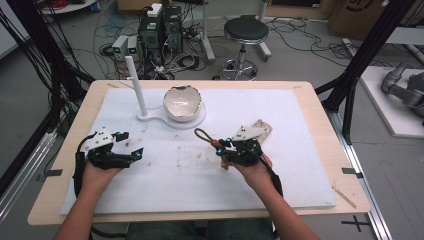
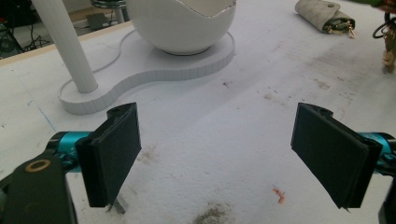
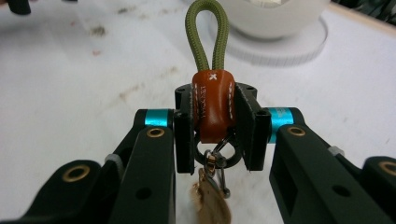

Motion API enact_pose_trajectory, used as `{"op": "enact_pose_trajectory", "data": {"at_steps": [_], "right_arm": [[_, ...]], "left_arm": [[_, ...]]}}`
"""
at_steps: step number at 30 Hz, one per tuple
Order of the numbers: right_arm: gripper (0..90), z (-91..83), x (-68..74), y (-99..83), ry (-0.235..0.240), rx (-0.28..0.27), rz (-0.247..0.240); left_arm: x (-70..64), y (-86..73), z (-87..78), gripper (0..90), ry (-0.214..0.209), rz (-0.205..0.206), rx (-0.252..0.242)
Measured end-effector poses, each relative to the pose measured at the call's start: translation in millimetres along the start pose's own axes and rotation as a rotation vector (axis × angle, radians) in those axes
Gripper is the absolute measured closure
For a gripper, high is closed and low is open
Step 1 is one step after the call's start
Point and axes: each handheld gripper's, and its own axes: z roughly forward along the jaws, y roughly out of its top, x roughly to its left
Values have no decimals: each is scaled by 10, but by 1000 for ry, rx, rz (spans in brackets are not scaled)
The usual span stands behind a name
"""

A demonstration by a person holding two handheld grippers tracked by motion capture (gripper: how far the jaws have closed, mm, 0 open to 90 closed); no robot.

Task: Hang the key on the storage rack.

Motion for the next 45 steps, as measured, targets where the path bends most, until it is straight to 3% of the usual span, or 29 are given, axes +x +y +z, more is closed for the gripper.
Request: {"op": "enact_pose_trajectory", "data": {"at_steps": [4,9,15,16,18,21,25,33,45], "right_arm": [[715,6,1,151,-14,-21,-10],[716,68,38,540,-20,-58,-58],[716,229,121,942,-17,-89,-131],[716,229,121,942,-17,-89,-131],[716,326,161,1137,-20,-98,-168],[716,414,196,1325,-13,-108,-183],[715,521,245,1558,-11,-101,-225],[715,732,297,1870,-3,-96,-254],[714,986,369,2115,-23,-76,-311]], "left_arm": [[10,-1,-22,158,4,-3,-7],[25,2,-28,157,8,1,-7],[32,-2,-24,158,4,-2,-6],[32,-2,-24,158,4,-2,-6],[35,0,-18,158,3,-1,-10],[32,5,-14,158,1,4,-10],[20,9,-6,158,-3,10,-6],[21,12,4,157,-3,11,-5],[11,32,1,158,-4,7,-12]]}}
